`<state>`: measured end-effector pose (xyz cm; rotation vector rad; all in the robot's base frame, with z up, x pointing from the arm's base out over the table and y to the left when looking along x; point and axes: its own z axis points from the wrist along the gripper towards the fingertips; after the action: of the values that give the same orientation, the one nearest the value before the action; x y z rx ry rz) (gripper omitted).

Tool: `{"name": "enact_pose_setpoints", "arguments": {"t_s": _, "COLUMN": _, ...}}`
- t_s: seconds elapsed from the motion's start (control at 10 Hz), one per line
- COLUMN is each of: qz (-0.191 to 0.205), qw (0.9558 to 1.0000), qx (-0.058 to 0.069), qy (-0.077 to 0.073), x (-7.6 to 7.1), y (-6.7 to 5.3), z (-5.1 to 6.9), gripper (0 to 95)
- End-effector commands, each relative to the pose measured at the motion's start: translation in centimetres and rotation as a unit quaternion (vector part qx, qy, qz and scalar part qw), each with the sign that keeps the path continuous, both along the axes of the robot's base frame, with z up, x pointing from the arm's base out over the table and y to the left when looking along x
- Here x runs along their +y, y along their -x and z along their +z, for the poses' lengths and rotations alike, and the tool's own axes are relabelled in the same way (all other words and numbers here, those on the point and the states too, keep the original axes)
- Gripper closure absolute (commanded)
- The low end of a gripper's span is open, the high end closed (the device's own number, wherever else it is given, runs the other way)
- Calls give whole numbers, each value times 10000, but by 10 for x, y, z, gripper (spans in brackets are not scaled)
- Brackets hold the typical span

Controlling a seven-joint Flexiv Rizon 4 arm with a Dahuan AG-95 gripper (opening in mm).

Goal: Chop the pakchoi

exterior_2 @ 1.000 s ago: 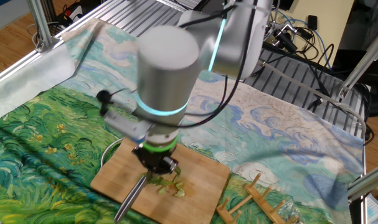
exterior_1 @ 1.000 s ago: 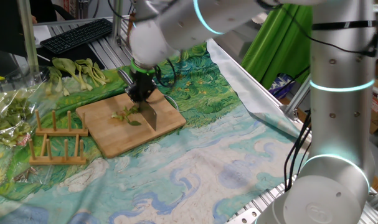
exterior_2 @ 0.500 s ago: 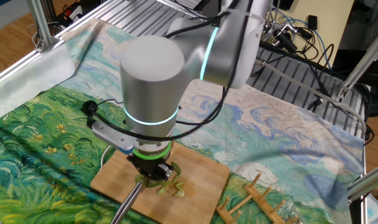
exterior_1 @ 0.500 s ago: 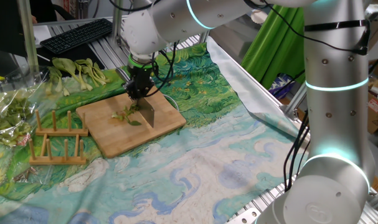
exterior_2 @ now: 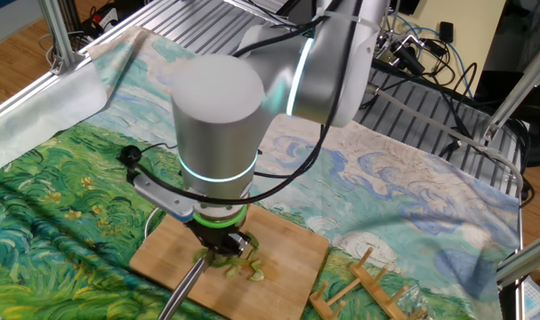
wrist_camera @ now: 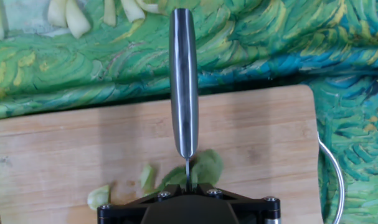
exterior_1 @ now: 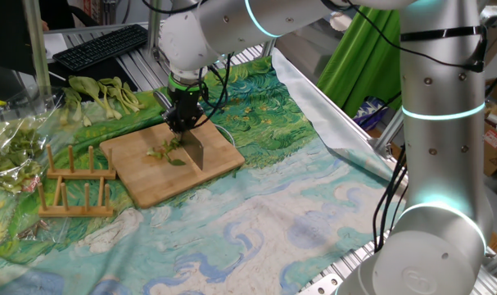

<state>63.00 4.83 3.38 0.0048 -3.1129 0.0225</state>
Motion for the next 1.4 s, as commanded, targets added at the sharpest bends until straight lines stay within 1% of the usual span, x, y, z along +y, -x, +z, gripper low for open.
{"name": "enact_pose_setpoints", "arguments": {"t_s": 0.1, "qz": -8, "qw": 10000, "qx": -29, "qy": 9, "x": 1, "y": -6, "z": -13, "gripper": 950}}
{"name": "enact_pose_setpoints", "arguments": {"t_s": 0.2, "qz": -1, "qw": 10000, "qx": 22, "qy": 21, "x": 1, "y": -6, "z": -15, "gripper": 950}}
{"name": "enact_pose_setpoints", "arguments": {"t_s": 0.3, "qz": 0, "qw": 10000, "qx": 26, "qy": 16, "x": 1, "y": -4, "z": -15, "gripper": 950}}
{"name": "enact_pose_setpoints", "arguments": {"t_s": 0.4, "qz": -19, "qw": 10000, "qx": 42, "qy": 43, "x": 1, "y": 3, "z": -14, "gripper": 950}}
{"name": "enact_pose_setpoints", "arguments": {"t_s": 0.5, "qz": -21, "qw": 10000, "qx": 54, "qy": 41, "x": 1, "y": 5, "z": -12, "gripper": 950}}
{"name": "enact_pose_setpoints", "arguments": {"t_s": 0.7, "qz": -33, "qw": 9999, "qx": 111, "qy": 30, "x": 1, "y": 5, "z": -10, "gripper": 950}}
{"name": "enact_pose_setpoints", "arguments": {"t_s": 0.8, "qz": -44, "qw": 9999, "qx": 146, "qy": 24, "x": 0, "y": 6, "z": -7, "gripper": 950}}
{"name": "enact_pose_setpoints", "arguments": {"t_s": 0.9, "qz": -53, "qw": 9997, "qx": 224, "qy": 36, "x": -1, "y": 7, "z": 0, "gripper": 950}}
{"name": "enact_pose_setpoints", "arguments": {"t_s": 1.0, "qz": -107, "qw": 9996, "qx": 274, "qy": -2, "x": -3, "y": 9, "z": 8, "gripper": 950}}
{"name": "enact_pose_setpoints", "arguments": {"t_s": 1.2, "qz": -219, "qw": 9994, "qx": 270, "qy": -81, "x": 0, "y": 6, "z": 14, "gripper": 950}}
{"name": "enact_pose_setpoints", "arguments": {"t_s": 1.4, "qz": -250, "qw": 9993, "qx": 240, "qy": -123, "x": 0, "y": 4, "z": 15, "gripper": 950}}
